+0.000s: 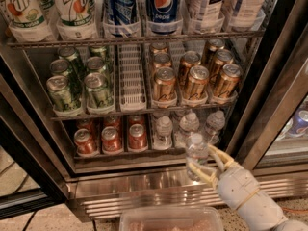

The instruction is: Pick water bottle from bottom shelf of fridge

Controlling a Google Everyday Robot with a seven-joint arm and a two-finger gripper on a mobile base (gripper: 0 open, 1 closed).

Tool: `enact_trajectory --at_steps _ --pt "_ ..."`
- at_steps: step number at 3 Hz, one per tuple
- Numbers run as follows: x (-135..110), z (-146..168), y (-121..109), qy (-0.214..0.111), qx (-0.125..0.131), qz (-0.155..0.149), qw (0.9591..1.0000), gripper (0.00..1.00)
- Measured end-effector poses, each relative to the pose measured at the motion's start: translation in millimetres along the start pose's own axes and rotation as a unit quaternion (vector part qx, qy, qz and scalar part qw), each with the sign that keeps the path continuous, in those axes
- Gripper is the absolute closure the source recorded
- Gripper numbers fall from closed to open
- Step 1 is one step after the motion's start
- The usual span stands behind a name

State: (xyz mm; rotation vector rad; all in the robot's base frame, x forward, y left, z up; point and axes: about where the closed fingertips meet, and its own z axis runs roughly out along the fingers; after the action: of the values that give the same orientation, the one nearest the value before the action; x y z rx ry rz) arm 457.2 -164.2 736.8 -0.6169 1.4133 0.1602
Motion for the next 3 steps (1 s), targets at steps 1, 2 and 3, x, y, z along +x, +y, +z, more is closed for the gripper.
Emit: enact_trajectory --at_steps 1,2,3 --pt "-20.9 -15.5 41.7 -0.003 -0.080 0.023 0.9965 1.00" --pt "-42.9 -28.8 78.2 -0.018 -0.160 0.034 0.9864 1.00" --pt "-66.3 -41.7 108.3 -0.054 -0.228 0.055 0.9706 1.00"
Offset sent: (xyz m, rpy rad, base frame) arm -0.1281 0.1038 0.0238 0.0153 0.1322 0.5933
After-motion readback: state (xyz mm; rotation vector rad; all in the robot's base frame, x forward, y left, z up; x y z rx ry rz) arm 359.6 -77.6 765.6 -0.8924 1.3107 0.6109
